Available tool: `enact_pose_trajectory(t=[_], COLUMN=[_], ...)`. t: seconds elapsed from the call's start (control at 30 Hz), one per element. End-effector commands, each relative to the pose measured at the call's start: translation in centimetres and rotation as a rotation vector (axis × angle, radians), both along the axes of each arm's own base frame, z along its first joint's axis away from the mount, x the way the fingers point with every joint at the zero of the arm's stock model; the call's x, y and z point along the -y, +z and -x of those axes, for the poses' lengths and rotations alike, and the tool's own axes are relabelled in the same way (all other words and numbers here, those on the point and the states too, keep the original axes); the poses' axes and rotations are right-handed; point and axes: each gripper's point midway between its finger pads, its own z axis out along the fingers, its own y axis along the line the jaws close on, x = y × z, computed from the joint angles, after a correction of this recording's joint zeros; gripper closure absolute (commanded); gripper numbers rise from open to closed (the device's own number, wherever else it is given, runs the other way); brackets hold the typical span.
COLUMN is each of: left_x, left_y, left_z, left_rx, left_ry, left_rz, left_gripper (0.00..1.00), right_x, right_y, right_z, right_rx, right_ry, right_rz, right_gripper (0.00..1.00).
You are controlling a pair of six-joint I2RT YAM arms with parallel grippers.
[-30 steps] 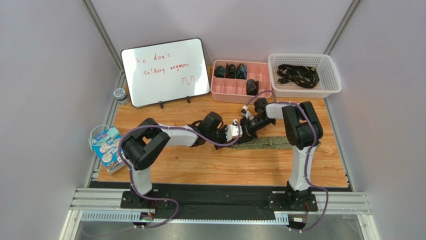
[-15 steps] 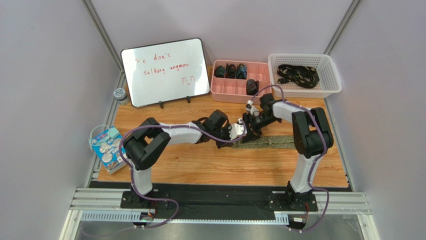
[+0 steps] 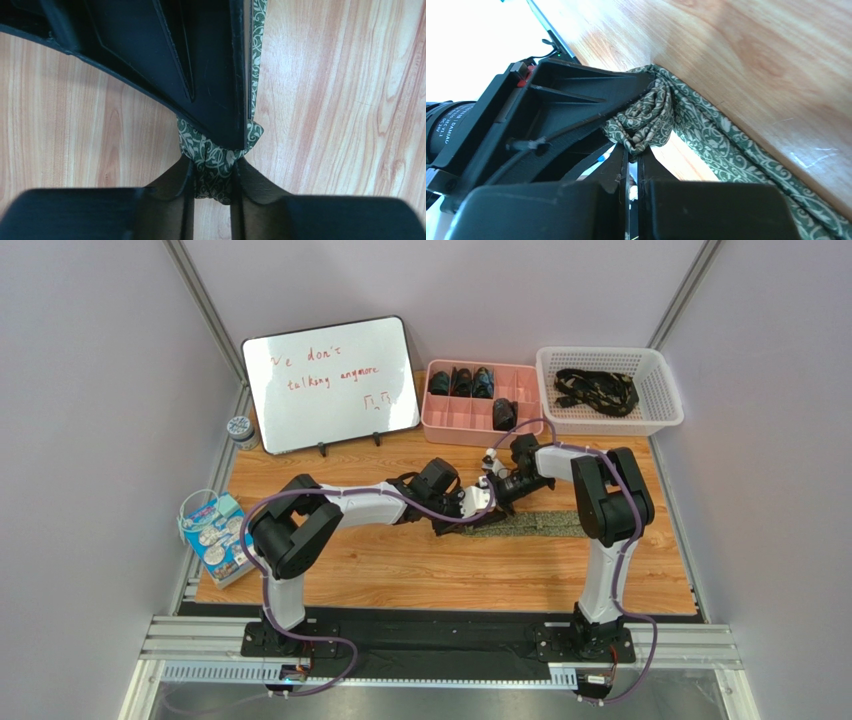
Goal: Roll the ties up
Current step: Roll the tie at the center of the board.
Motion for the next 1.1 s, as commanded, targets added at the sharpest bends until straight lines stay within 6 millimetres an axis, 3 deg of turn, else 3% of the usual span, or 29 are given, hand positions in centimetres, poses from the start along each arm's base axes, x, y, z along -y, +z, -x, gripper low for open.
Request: enact_pose_trajectory(t=[0.0, 0.07, 0.1, 0.17, 0.23, 0.5, 0.63, 0.83, 1.0, 1.03, 1.07], left_x=[-3.2, -2.7, -2.2, -1.7, -1.0, 1.3, 2.3, 3.6, 2.7, 2.2, 1.3], left_y=[-2.3, -0.9, 0.2, 1.6, 2.5, 4.2, 3.4, 1.1, -0.2, -0.3, -0.7], left_z=[2.3, 1.4, 1.5, 1.2, 0.9, -0.6, -1.2, -0.9, 0.5, 0.9, 1.2], left_rx=[-0.092, -0.074, -0.076, -0.056, -0.031, 0.03, 0.06, 0.094, 0.054, 0.048, 0.03], left_ry=[0.006, 0.018, -0.004, -0.018, -0.04, -0.013, -0.044, -0.113, -0.121, -0.118, -0.108], left_rz=[-0.092, -0.022, 0.032, 0.078, 0.133, 0.272, 0.292, 0.243, 0.146, 0.132, 0.099], left_gripper=[0.62, 0.55, 0.45, 0.43, 0.24, 0.2, 0.16, 0.28, 0.65, 0.77, 0.83], right_x=[2.9, 3.5, 3.6, 4.0, 4.4, 5.1, 4.9, 4.1, 3.3, 3.3, 3.4], right_y=[-4.0, -4.5, -4.7, -5.4, -5.9, -7.8, -7.7, -6.7, -5.6, -5.0, -4.6], right_z=[-1.0, -0.7, -0.6, -0.5, -0.3, 0.4, 0.2, 0.8, 1.0, 0.8, 0.6], right_rx=[0.021, 0.001, -0.006, -0.027, -0.058, -0.141, -0.145, -0.138, -0.118, -0.097, -0.08], right_ry=[-0.029, -0.032, -0.033, -0.038, -0.04, -0.022, -0.009, 0.023, 0.032, 0.03, 0.029], right_rz=[0.142, 0.156, 0.156, 0.169, 0.179, 0.219, 0.197, 0.159, 0.131, 0.129, 0.127], right_gripper=[1.0, 1.0, 1.0, 1.0, 1.0, 1.0, 1.0, 1.0, 1.0, 0.99, 0.89])
